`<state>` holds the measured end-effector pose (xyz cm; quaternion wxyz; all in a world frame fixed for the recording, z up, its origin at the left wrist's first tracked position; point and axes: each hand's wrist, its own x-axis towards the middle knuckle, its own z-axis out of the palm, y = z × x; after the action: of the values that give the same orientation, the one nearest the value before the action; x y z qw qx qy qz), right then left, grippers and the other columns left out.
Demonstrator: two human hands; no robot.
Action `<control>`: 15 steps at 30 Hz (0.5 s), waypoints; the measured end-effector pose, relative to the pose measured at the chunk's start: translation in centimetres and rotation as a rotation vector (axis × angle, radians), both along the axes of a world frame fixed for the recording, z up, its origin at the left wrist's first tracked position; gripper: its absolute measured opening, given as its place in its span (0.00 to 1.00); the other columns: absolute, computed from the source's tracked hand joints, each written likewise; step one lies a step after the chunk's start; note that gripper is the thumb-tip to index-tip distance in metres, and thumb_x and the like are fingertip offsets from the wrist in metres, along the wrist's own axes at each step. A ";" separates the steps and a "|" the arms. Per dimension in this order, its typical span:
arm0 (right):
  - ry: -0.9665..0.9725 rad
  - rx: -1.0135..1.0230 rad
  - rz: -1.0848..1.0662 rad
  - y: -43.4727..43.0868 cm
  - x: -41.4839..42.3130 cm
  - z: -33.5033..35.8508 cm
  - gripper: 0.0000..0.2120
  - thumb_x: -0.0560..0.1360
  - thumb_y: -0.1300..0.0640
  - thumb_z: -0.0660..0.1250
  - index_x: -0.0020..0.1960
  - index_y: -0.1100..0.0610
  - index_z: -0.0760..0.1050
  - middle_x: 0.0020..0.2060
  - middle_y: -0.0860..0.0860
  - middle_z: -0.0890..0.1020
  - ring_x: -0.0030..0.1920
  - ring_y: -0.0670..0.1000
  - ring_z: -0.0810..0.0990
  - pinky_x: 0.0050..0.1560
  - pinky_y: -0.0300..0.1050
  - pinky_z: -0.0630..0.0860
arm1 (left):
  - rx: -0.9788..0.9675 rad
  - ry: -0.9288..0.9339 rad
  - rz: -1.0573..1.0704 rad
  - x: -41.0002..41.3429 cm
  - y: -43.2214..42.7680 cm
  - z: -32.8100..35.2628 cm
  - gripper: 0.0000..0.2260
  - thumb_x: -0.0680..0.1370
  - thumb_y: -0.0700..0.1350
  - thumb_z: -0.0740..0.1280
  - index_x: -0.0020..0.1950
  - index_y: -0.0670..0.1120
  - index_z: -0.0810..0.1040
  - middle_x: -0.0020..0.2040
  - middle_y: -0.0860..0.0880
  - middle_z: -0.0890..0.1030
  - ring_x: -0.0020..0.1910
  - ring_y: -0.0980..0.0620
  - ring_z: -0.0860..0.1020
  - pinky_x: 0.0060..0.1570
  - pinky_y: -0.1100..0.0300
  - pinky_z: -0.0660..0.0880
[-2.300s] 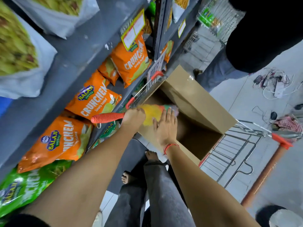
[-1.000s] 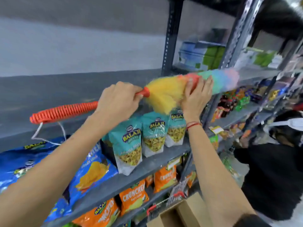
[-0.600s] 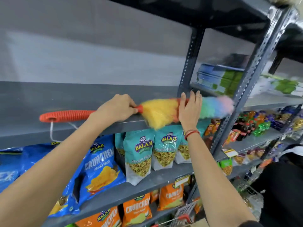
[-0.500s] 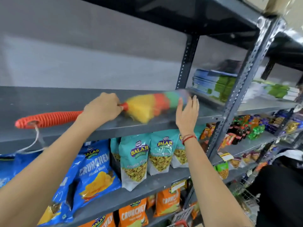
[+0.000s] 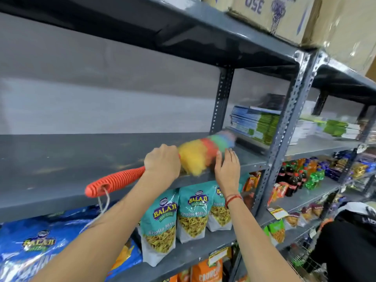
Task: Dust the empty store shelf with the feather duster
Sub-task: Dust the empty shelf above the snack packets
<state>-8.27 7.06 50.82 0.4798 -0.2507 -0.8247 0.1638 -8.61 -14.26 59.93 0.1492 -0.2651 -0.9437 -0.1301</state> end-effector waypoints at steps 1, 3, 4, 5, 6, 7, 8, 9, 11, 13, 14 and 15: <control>-0.020 -0.002 0.018 -0.1 0.0 0.0 0.28 0.78 0.46 0.49 0.66 0.66 0.69 0.66 0.63 0.72 0.68 0.59 0.67 0.72 0.54 0.59 | -0.010 0.039 0.017 0.0 0.1 0.1 0.13 0.80 0.39 0.57 0.62 0.40 0.75 0.61 0.40 0.77 0.61 0.39 0.76 0.55 0.50 0.74; -0.048 0.015 0.058 -0.3 -0.3 -0.2 0.28 0.78 0.46 0.48 0.67 0.63 0.69 0.67 0.60 0.72 0.69 0.57 0.67 0.73 0.53 0.58 | -0.032 0.080 0.025 0.0 0.6 0.0 0.14 0.79 0.36 0.57 0.61 0.40 0.77 0.60 0.41 0.78 0.61 0.39 0.76 0.55 0.51 0.75; -0.050 0.034 0.080 -0.4 -0.3 -0.2 0.27 0.78 0.46 0.48 0.66 0.63 0.70 0.66 0.59 0.73 0.68 0.57 0.68 0.72 0.53 0.59 | -0.039 0.077 0.022 -0.1 0.9 -0.1 0.14 0.79 0.36 0.58 0.62 0.40 0.77 0.60 0.41 0.78 0.61 0.39 0.76 0.55 0.51 0.75; -0.045 0.055 0.105 -0.6 -0.4 -0.2 0.27 0.78 0.45 0.48 0.64 0.63 0.71 0.64 0.59 0.75 0.66 0.57 0.70 0.70 0.53 0.62 | -0.046 0.064 0.017 -0.3 1.2 -0.3 0.14 0.79 0.36 0.58 0.62 0.40 0.76 0.61 0.41 0.77 0.61 0.40 0.77 0.55 0.51 0.75; -0.043 0.076 0.132 -1.0 -0.5 -0.2 0.26 0.79 0.46 0.48 0.62 0.63 0.72 0.61 0.60 0.77 0.63 0.58 0.73 0.67 0.53 0.66 | -0.054 0.048 0.012 -0.5 1.5 -0.5 0.14 0.79 0.36 0.57 0.63 0.41 0.76 0.61 0.41 0.77 0.61 0.40 0.76 0.56 0.51 0.75; -0.048 0.094 0.154 -1.3 -0.6 -0.2 0.24 0.79 0.46 0.49 0.59 0.63 0.73 0.57 0.60 0.80 0.58 0.59 0.75 0.62 0.52 0.70 | -0.066 0.031 0.006 -0.7 1.7 -0.9 0.14 0.80 0.37 0.57 0.64 0.41 0.75 0.62 0.41 0.77 0.62 0.40 0.76 0.56 0.51 0.75; -0.058 0.109 0.167 -1.8 -0.8 -0.1 0.21 0.80 0.48 0.50 0.56 0.62 0.74 0.52 0.60 0.81 0.53 0.60 0.77 0.56 0.51 0.72 | -0.079 0.022 -0.001 -0.8 1.9 -1.2 0.15 0.80 0.36 0.57 0.64 0.41 0.75 0.62 0.41 0.76 0.62 0.40 0.76 0.57 0.51 0.74; -0.072 0.120 0.174 -2.3 -0.9 0.0 0.19 0.80 0.50 0.52 0.54 0.62 0.74 0.48 0.60 0.82 0.49 0.60 0.78 0.51 0.51 0.73 | -0.090 0.017 -0.003 -0.8 1.9 -1.5 0.15 0.80 0.36 0.57 0.65 0.42 0.75 0.63 0.42 0.76 0.62 0.40 0.76 0.57 0.51 0.74; -0.086 0.144 0.174 -3.2 -1.1 0.2 0.16 0.81 0.52 0.54 0.52 0.62 0.76 0.45 0.60 0.83 0.46 0.61 0.79 0.47 0.51 0.74 | -0.102 0.017 0.005 -0.8 1.6 -2.1 0.16 0.80 0.35 0.56 0.65 0.41 0.75 0.64 0.42 0.76 0.63 0.40 0.76 0.58 0.51 0.74; -0.107 0.184 0.174 -3.6 -1.2 0.1 0.17 0.81 0.50 0.54 0.51 0.61 0.77 0.43 0.59 0.84 0.44 0.60 0.80 0.47 0.51 0.74 | -0.108 0.019 0.047 -0.9 0.5 -2.4 0.16 0.79 0.35 0.56 0.65 0.41 0.75 0.64 0.42 0.76 0.63 0.40 0.76 0.58 0.51 0.74; -0.131 0.205 0.179 -3.7 -1.2 0.1 0.20 0.80 0.48 0.53 0.50 0.60 0.77 0.42 0.59 0.84 0.43 0.60 0.80 0.48 0.51 0.74 | -0.107 0.016 0.084 -1.0 -0.6 -2.4 0.16 0.79 0.35 0.56 0.65 0.42 0.75 0.63 0.42 0.77 0.63 0.40 0.76 0.57 0.51 0.74; -0.163 0.217 0.190 -3.6 -1.2 0.1 0.23 0.80 0.45 0.51 0.48 0.60 0.77 0.41 0.58 0.84 0.42 0.59 0.80 0.49 0.52 0.74 | -0.099 0.008 0.133 -1.1 -1.8 -2.3 0.16 0.79 0.36 0.57 0.64 0.42 0.76 0.63 0.42 0.77 0.62 0.40 0.76 0.57 0.50 0.74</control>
<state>-9.45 3.44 50.88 0.4179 -0.1307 -0.8937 0.0977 -9.71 -16.11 57.58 0.1482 -0.2096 -0.9638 -0.0720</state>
